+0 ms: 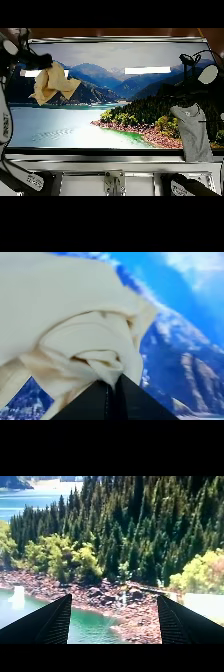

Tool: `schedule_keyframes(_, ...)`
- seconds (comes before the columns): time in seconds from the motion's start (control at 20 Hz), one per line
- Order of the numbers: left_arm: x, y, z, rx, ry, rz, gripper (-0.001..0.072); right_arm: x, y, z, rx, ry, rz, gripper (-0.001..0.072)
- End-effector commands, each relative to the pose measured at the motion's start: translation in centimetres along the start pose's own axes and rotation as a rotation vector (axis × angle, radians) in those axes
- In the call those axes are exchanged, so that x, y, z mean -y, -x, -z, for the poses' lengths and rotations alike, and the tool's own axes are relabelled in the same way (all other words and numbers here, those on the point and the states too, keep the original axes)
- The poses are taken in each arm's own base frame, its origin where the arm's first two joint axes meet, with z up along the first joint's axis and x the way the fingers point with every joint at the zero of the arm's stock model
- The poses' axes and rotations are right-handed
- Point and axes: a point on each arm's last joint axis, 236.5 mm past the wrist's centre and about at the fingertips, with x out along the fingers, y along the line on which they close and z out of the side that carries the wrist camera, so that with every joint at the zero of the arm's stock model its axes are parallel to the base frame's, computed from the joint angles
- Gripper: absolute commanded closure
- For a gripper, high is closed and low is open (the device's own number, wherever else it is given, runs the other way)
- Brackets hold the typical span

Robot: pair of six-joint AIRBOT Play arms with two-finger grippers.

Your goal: Fold the shirts.

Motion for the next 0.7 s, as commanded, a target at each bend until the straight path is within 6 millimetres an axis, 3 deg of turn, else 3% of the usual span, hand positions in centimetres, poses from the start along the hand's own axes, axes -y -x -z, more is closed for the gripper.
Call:
schedule_keyframes(0.0,12.5,14.4,-2.1,0.207,-0.233,0.148,0.067,1.3,1.6,0.7,-0.019,0.086,0.07,0.0074)
schedule_keyframes(0.05,16.2,18.2,-1.3,0.247,-0.285,0.203,0.067,1.2,2.8,0.8,-0.007,0.095,0.078,0.0074)
schedule_keyframes(0.15,22.5,22.8,1.5,0.271,-0.342,0.322,0.067,0.5,5.9,0.4,0.059,0.111,0.077,0.0074)
schedule_keyframes(0.25,27.7,23.6,6.0,0.198,-0.378,0.431,0.067,-0.2,9.2,0.6,0.127,0.127,0.079,0.0074)
schedule_keyframes(0.35,32.5,21.5,11.8,0.065,-0.439,0.51,0.067,-0.3,11.8,1.8,0.157,0.138,0.096,0.0074)
schedule_keyframes(0.5,38.0,15.6,21.2,-0.121,-0.507,0.567,0.0669,0.6,13.5,5.0,0.083,0.137,0.142,0.0073)
schedule_keyframes(0.65,39.3,8.2,29.7,-0.319,-0.52,0.518,0.0669,2.2,13.2,7.6,-0.034,0.123,0.197,0.0074)
